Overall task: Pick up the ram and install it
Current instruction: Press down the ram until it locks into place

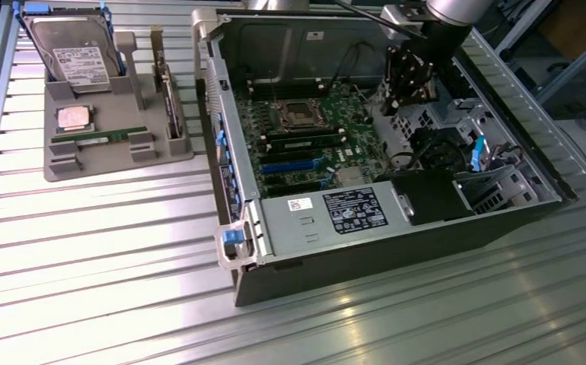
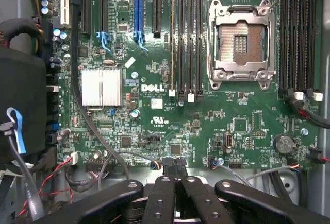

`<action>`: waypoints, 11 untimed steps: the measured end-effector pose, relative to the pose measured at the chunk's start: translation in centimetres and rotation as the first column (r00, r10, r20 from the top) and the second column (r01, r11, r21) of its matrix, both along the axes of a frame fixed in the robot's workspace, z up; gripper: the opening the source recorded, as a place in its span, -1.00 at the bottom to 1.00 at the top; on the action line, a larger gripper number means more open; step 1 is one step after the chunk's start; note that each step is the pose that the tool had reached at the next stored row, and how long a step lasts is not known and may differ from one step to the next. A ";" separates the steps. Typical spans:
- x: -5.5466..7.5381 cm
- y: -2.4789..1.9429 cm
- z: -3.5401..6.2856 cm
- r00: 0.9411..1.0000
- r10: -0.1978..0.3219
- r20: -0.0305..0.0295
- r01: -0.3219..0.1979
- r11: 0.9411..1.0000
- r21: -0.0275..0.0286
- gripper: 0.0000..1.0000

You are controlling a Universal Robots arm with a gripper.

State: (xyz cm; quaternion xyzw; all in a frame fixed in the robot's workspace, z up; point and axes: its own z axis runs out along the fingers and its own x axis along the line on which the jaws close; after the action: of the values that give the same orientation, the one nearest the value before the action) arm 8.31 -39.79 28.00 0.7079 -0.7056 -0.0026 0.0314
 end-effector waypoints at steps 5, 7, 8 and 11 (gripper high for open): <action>-0.1 0.06 1.95 1.000 0.000 0.003 0.000 1.000 0.000 -0.79; -0.4 0.15 2.52 1.000 0.000 0.007 0.000 1.000 0.000 -0.79; -0.6 0.19 2.73 1.000 0.000 0.009 0.000 1.000 0.000 -0.79; -0.7 0.23 3.50 1.000 0.000 0.014 0.000 1.000 0.000 -0.79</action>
State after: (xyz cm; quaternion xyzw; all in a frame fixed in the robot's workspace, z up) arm 7.58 -39.56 31.50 0.7080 -0.7058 0.0023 0.0266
